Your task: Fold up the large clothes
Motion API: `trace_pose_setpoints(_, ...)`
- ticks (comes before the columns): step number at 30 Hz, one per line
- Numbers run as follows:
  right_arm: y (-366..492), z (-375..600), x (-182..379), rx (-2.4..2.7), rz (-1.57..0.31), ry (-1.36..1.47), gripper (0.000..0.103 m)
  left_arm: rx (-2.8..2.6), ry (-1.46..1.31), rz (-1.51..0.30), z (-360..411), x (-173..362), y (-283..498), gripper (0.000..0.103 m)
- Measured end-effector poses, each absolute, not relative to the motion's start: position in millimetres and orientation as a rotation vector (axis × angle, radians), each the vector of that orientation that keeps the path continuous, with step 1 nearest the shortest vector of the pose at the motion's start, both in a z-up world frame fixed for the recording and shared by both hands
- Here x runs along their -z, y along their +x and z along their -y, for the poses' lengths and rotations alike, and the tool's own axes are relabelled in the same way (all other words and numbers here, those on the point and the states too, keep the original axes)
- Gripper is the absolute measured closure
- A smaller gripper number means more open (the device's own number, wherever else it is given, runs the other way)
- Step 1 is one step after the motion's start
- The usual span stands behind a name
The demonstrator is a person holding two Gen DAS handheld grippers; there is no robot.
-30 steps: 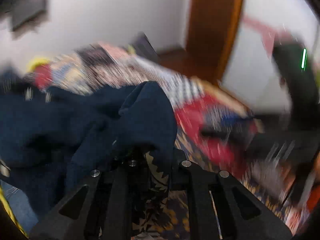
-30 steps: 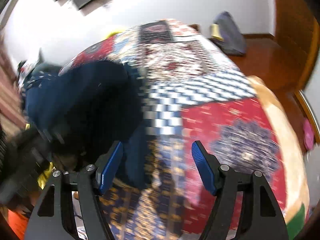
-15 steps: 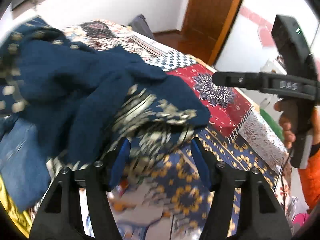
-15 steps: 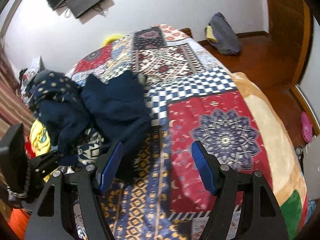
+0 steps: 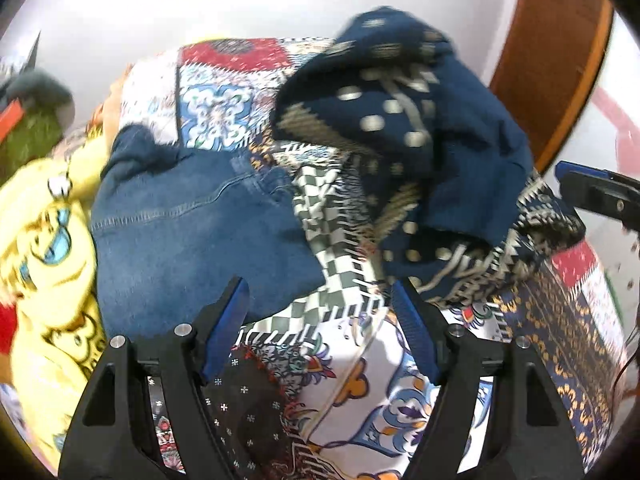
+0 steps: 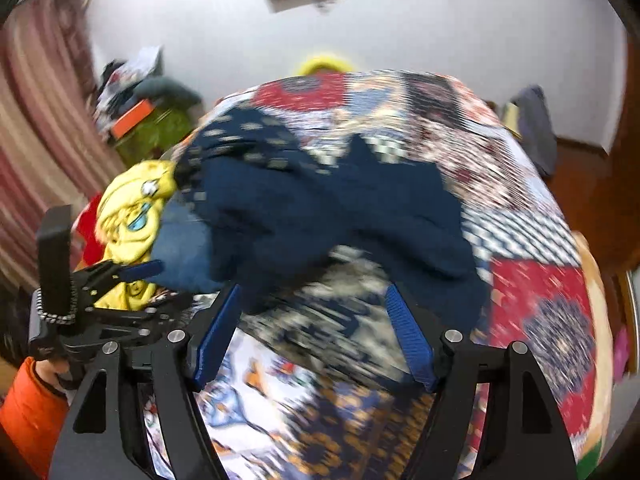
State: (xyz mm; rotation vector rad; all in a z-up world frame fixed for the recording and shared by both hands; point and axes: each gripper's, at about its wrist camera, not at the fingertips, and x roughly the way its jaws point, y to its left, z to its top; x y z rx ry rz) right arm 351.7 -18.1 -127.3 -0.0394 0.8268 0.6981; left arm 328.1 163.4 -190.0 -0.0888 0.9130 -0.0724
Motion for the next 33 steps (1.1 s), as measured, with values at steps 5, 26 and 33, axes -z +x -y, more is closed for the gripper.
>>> trace_pose_setpoints(5, 358, -45, 134, -0.65, -0.795, -0.215, 0.023, 0.026, -0.157, -0.91, -190, 204, 333, 0.03)
trace_pose_setpoints(26, 434, 66, 159, -0.335, -0.844, -0.171, 0.022, 0.167, -0.151, -0.913, -116, 206, 392, 0.03)
trace_pose_setpoints(33, 437, 146, 156, -0.231, -0.902, -0.011, 0.022, 0.134, -0.132, -0.934, -117, 208, 391, 0.03)
